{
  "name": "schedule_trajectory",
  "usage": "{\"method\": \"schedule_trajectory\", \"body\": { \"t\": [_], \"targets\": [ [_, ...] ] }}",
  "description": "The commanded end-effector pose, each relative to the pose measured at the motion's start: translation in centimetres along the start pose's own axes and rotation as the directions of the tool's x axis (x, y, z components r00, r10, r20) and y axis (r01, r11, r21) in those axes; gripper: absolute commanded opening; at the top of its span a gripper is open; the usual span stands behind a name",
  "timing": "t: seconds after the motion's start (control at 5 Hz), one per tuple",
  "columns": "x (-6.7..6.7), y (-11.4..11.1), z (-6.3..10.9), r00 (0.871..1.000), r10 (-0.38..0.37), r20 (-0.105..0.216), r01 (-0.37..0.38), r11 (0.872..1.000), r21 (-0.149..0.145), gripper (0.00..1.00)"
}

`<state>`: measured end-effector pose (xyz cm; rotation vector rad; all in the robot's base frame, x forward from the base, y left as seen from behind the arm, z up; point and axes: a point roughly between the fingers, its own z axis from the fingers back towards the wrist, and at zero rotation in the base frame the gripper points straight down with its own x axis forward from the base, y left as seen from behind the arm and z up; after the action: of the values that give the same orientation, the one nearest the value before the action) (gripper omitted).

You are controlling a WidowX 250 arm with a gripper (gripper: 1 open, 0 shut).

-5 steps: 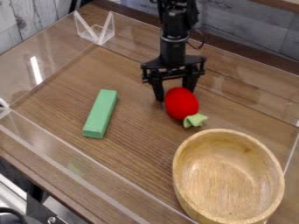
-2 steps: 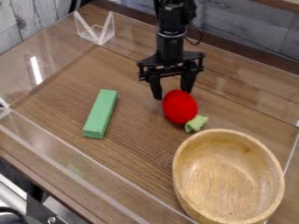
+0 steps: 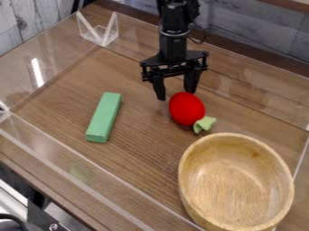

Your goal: Move the red fruit to the right

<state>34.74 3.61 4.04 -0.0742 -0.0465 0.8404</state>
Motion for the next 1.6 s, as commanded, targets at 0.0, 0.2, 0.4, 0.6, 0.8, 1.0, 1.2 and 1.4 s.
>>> {"method": "schedule_trajectory", "body": {
  "t": [0.0,0.2,0.4,0.6,0.8,1.0,1.2,1.4],
  "targets": [
    [1.2,-0.6,1.6,0.999,0.016,0.043,-0.014,0.999,-0.033,0.0],
    [1.4,-1.4,1.7,0.999,0.011,0.042,-0.009,0.999,-0.032,0.0],
    [1.5,-2.3,1.9,0.999,0.005,0.041,-0.004,0.999,-0.032,0.0],
    [1.2,-2.5,1.5,0.999,-0.02,0.038,0.022,0.999,-0.03,0.0],
    [0.9,-2.6,1.2,0.998,-0.045,0.035,0.046,0.999,-0.029,0.0],
    [1.4,-2.5,0.8,0.998,0.045,0.042,-0.044,0.999,-0.026,0.0],
    [1.9,-2.3,0.5,0.99,0.135,0.048,-0.134,0.991,-0.025,0.0],
    [1.6,-2.5,0.0,0.988,0.148,0.046,-0.147,0.989,-0.025,0.0]
  ]
}}
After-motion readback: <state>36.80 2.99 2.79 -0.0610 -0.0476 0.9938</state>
